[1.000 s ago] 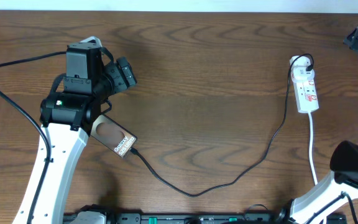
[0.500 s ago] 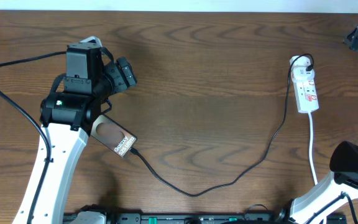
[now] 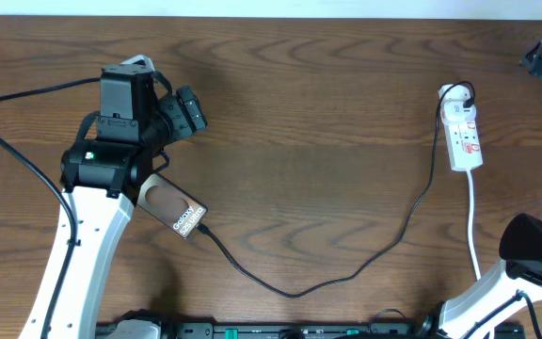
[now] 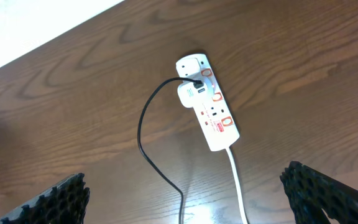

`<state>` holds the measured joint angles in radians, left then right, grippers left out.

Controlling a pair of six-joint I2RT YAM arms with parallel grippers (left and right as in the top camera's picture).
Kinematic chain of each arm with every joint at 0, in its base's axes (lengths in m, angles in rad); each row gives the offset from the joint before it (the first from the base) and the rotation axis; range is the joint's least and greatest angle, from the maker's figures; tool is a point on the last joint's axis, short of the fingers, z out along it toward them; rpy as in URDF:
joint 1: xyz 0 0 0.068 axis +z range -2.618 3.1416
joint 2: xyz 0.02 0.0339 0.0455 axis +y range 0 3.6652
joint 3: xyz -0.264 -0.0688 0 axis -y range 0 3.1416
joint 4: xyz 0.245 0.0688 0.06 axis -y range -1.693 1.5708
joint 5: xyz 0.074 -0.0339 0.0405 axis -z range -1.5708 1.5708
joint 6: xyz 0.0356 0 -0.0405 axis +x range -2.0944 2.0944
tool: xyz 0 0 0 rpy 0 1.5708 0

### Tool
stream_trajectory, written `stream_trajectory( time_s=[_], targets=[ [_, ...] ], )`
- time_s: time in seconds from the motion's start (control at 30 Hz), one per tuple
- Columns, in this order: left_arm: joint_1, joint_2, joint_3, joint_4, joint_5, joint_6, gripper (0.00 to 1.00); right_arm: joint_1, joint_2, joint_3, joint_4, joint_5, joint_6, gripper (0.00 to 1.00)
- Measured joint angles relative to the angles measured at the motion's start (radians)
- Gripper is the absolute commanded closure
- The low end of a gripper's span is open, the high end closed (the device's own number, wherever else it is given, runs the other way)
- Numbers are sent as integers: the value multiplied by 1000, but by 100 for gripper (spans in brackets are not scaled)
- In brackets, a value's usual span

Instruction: Plug charger to phone and switch on socket

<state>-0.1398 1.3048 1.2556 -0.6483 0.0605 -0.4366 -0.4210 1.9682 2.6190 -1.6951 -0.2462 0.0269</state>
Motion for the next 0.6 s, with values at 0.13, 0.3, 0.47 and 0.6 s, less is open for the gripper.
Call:
stream_trajectory(
  time_s=[0.13, 0.3, 0.47, 0.6],
  targets=[
    [0, 0, 0, -7, 0, 0, 8, 0, 0, 0, 0, 0, 0, 1],
    [-3, -16, -13, -38, -20, 0, 8, 0, 0, 0, 0, 0, 0, 1],
    [-10, -146, -167, 174, -67, 0, 8, 0, 0, 0, 0, 0, 0, 1],
    [-12, -305, -383, 407, -79, 1, 8, 0, 0, 0, 0, 1, 1, 1]
  ],
)
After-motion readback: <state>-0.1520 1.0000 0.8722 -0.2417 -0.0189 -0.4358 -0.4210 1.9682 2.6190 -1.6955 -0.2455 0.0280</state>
